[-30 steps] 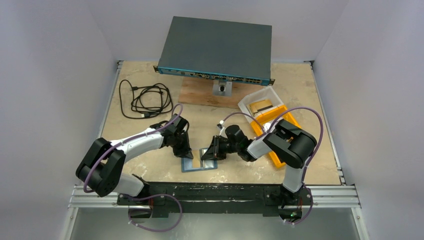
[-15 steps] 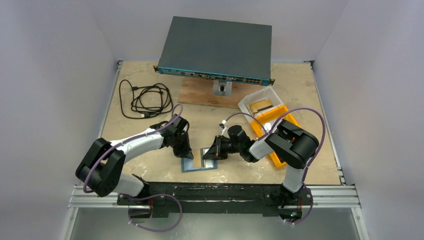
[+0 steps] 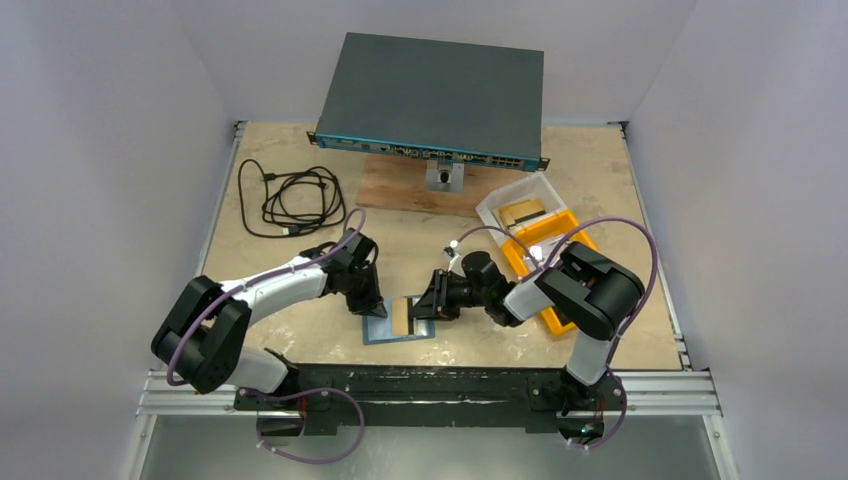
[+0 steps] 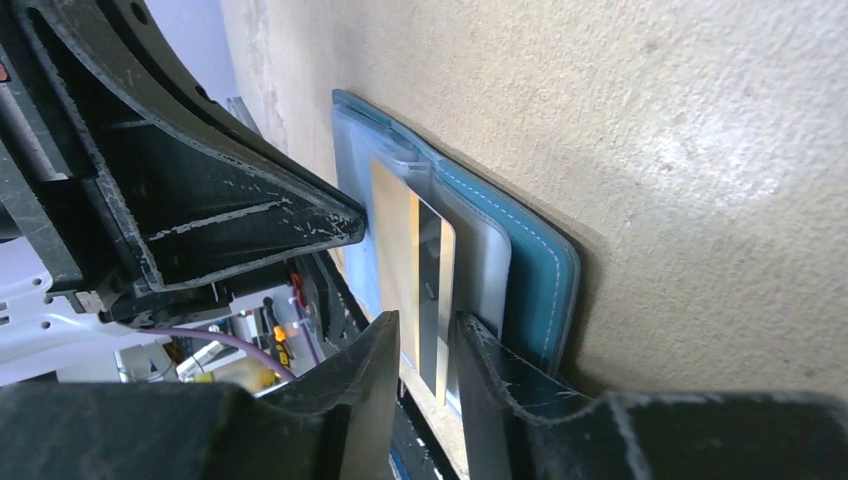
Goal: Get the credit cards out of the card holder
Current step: Remove the credit card from the card holder, then place the credit card in the storage box.
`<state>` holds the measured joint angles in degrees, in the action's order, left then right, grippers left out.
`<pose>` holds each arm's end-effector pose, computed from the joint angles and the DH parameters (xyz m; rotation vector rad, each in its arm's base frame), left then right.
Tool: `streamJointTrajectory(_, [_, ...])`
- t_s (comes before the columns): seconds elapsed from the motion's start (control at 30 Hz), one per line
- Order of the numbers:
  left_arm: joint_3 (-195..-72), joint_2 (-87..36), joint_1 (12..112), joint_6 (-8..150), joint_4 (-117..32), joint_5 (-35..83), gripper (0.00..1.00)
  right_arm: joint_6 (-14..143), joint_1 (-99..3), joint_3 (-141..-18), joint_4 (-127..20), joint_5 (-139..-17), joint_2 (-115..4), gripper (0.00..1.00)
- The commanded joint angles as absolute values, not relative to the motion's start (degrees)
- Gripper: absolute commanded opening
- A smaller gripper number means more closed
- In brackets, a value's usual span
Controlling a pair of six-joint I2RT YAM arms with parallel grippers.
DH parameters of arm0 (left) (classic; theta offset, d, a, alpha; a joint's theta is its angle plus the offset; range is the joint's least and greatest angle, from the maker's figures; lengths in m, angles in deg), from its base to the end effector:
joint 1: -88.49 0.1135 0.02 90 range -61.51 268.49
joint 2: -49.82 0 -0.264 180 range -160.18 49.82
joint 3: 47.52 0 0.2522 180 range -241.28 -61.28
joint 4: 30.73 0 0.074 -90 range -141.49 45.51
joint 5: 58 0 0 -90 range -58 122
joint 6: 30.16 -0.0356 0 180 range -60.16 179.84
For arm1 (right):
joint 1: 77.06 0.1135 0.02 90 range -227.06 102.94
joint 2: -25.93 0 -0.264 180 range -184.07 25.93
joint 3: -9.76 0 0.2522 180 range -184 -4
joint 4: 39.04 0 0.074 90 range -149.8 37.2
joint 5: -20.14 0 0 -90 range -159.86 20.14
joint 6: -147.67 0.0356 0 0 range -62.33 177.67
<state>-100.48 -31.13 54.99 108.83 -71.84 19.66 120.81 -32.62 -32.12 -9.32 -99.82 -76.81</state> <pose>0.1959 -0.1388 0.1542 -0.3392 2.9301 -0.5983 0.1952 0.2163 0.0965 0.0336 2.5169 1.5264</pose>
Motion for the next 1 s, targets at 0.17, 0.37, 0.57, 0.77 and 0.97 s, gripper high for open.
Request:
streamJointTrajectory(0.17, [-97.67,-34.87,55.22,107.65,-74.78,24.26,0.00,121.42,-33.12,-33.83,-7.65,-99.77,-81.05,0.24])
streamJointTrajectory(0.37, [-97.92,-34.75,55.26,107.96,-76.29,25.34,0.00,121.66,-33.31,-32.30,-8.45,-99.63,-79.82,0.00])
streamJointTrajectory(0.57, [-96.92,-34.70,55.32,108.45,-77.38,26.96,0.00,118.10,-33.80,-29.47,-17.25,-94.27,-71.32,0.00])
streamJointTrajectory(0.77, [-96.54,-33.95,55.31,108.33,-76.99,26.69,0.00,116.07,-34.36,-27.82,-23.83,-91.56,-64.82,0.00])
streamJointTrajectory(0.97, [-98.32,-30.40,55.27,106.94,-76.07,25.28,0.00,114.01,-34.64,-29.66,-31.02,-89.90,-58.60,0.00])
